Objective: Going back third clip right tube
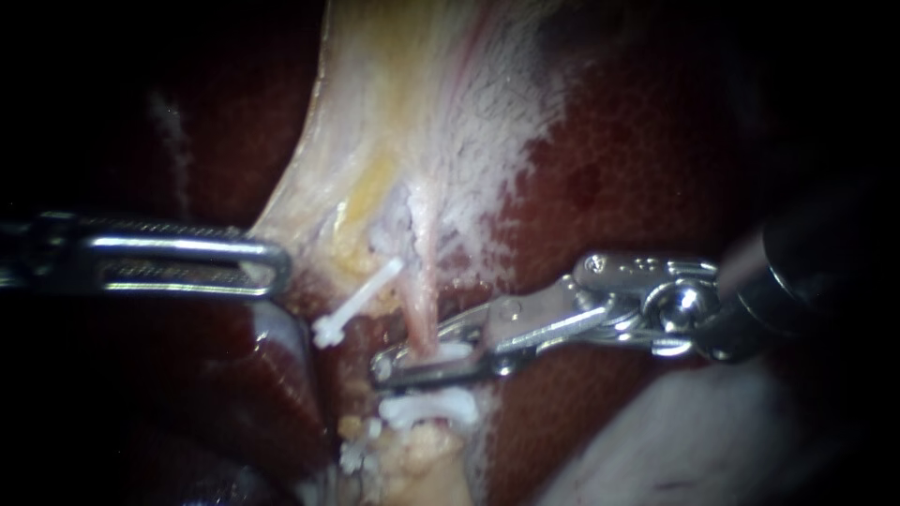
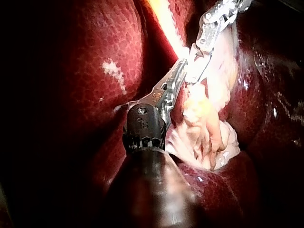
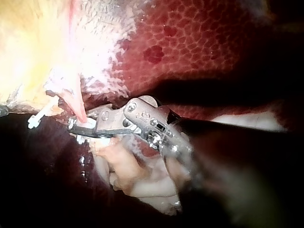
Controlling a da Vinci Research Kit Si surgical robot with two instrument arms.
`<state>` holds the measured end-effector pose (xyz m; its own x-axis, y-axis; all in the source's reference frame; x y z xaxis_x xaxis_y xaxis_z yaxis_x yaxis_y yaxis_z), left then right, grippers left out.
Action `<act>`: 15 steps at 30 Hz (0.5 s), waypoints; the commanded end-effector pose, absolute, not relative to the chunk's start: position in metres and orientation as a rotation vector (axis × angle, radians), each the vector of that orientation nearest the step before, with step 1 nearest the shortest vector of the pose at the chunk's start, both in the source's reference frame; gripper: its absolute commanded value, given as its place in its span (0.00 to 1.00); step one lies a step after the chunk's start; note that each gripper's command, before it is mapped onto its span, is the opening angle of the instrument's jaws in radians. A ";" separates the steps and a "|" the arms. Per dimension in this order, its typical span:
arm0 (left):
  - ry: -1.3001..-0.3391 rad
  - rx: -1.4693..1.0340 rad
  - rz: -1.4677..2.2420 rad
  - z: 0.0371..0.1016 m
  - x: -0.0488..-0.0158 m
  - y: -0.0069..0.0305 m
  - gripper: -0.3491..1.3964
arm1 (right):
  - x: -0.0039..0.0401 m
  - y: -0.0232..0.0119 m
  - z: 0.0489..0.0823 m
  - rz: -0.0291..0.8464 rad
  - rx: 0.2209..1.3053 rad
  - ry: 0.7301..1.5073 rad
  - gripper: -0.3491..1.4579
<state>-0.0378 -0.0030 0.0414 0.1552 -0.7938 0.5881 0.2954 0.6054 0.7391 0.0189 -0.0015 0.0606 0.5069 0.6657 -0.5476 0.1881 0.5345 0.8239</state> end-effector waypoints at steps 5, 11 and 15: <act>-1.170 0.520 -0.832 0.0414 -0.0378 -0.0030 0.00 | 0.0189 -0.0016 0.0605 0.357 1.000 1.030 0.00; -1.170 0.519 -0.832 0.0414 -0.0378 -0.0030 0.00 | 0.0190 -0.0015 0.0605 0.368 0.989 1.038 0.01; -1.170 0.519 -0.832 0.0414 -0.0378 -0.0031 0.00 | 0.0190 -0.0013 0.0604 0.407 0.954 1.064 0.25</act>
